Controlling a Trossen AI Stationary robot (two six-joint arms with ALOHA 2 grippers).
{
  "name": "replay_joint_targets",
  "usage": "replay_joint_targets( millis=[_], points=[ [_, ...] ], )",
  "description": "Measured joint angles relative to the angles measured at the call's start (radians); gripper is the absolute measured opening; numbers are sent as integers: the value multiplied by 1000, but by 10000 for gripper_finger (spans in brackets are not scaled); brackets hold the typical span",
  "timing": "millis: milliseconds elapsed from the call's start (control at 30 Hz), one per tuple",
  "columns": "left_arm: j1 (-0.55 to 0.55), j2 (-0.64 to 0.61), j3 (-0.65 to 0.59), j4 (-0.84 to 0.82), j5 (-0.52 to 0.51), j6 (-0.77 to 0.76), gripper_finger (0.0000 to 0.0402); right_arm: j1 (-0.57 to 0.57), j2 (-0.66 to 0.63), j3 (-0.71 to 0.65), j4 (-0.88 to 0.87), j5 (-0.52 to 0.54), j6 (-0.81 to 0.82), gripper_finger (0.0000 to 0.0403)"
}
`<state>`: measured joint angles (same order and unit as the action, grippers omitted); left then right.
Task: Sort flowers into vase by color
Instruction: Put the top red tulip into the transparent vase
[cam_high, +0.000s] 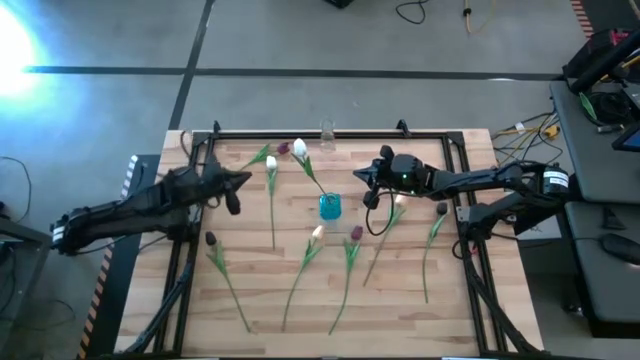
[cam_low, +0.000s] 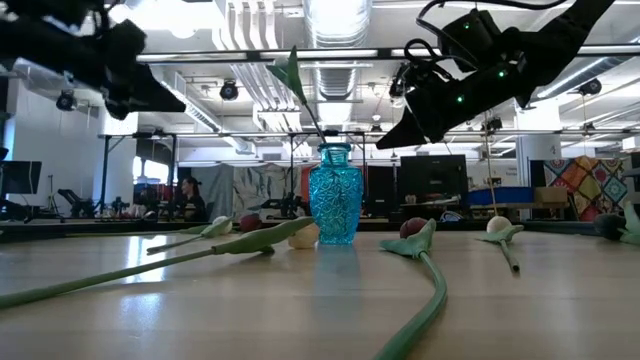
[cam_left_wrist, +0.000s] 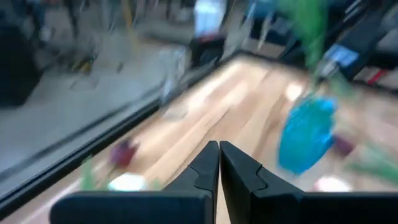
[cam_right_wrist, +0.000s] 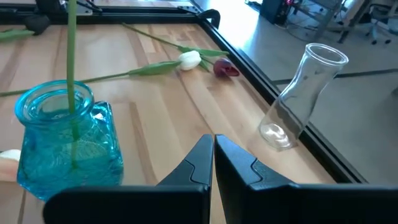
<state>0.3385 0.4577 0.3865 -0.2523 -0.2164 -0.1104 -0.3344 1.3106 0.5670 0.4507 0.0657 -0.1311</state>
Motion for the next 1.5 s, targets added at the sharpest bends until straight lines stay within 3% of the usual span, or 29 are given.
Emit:
replay_joint_targets(
  millis=[133, 300, 467, 700, 867, 1100, 1367, 1500],
  points=[
    [108, 199, 161, -163, 111, 103, 0, 2, 0, 0, 1, -25, 0, 9],
    [315, 415, 245, -179, 348, 234, 0, 3, 0, 0, 1, -44, 11, 9],
    [525, 610, 334, -222, 481, 302, 0, 3, 0, 0, -1, -49, 12, 9],
    [613, 905, 483, -356, 485, 390, 0, 3, -1, 0, -18, -91, 15, 9],
    [608, 1059, 583, -354, 356, 410, 2, 3, -1, -1, -37, -100, 10, 9],
    [608, 1183, 665, -387, 333, 448, 40, 3, -1, -1, -54, -100, 2, 9],
    [610, 1278, 683, -395, 303, 475, 109, 3, -1, -1, -79, -100, 0, 9],
    [610, 1321, 683, -394, 284, 479, 120, 3, -1, -1, -80, -100, 0, 9]
  ],
)
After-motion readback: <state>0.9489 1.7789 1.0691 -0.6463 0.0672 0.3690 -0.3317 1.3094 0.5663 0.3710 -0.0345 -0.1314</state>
